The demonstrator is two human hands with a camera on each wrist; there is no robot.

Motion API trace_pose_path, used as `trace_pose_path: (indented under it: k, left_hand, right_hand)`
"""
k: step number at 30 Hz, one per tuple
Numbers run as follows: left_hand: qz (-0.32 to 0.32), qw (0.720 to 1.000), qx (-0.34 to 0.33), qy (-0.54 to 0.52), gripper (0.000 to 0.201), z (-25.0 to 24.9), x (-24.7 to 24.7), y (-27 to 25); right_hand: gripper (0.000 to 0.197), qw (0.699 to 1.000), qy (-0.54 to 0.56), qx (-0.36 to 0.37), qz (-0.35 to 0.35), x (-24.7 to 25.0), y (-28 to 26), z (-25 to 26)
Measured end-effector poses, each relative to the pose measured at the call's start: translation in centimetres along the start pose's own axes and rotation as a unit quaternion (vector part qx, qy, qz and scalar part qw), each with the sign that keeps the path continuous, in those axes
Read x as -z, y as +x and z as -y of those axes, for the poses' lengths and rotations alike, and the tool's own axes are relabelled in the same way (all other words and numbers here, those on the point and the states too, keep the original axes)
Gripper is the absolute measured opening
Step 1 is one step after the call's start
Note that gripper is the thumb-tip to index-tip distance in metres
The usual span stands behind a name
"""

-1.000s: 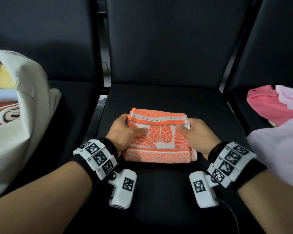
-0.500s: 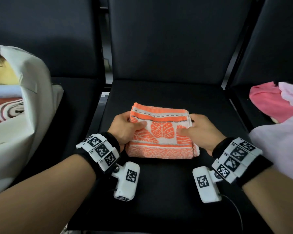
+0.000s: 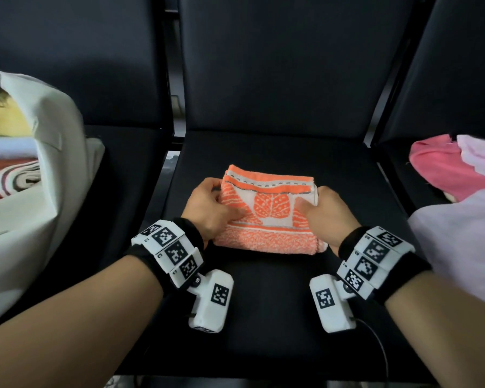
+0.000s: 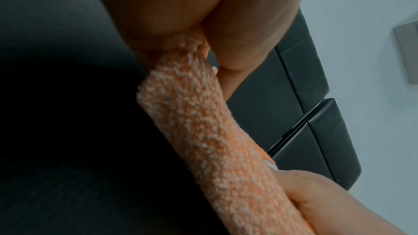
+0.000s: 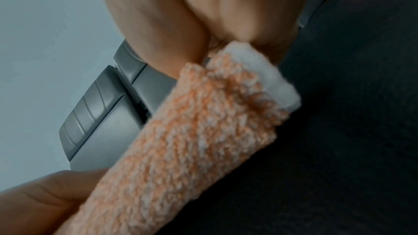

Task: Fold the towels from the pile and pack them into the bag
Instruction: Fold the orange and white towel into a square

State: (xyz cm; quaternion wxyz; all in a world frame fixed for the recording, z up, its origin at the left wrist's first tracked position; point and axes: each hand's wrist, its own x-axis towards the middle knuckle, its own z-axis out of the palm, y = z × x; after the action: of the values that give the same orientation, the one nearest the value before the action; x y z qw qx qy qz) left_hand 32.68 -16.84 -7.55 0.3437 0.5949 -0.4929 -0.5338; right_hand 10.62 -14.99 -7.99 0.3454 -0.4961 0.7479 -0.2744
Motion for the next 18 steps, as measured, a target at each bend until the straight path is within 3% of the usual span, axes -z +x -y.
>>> trace_pose_path:
  k: [6,9,13,18]
  left_hand:
    - [-0.032,0.997,-0.015,0.069,0.074,-0.3,-0.3,-0.4]
    - [-0.044,0.992,-0.028,0.112,0.089,-0.9,-0.3,-0.8]
    - [-0.052,0.963,-0.091,0.248,0.072,-1.8,-0.4,-2.1]
    - [0.001,0.916,-0.123,0.382,0.049,-2.6,-1.2,-3.9]
  right_hand:
    - [0.041,0.999,-0.029,-0.015,-0.023,0.7,-1.7,1.9]
    - [0.052,0.993,-0.104,0.014,-0.060,1.0,-3.0,2.9]
    - [0.065,0.976,-0.189,0.066,-0.091,0.4,-4.6,3.8]
    - [0.059,0.938,-0.279,0.162,-0.129,0.1,-6.4,4.8]
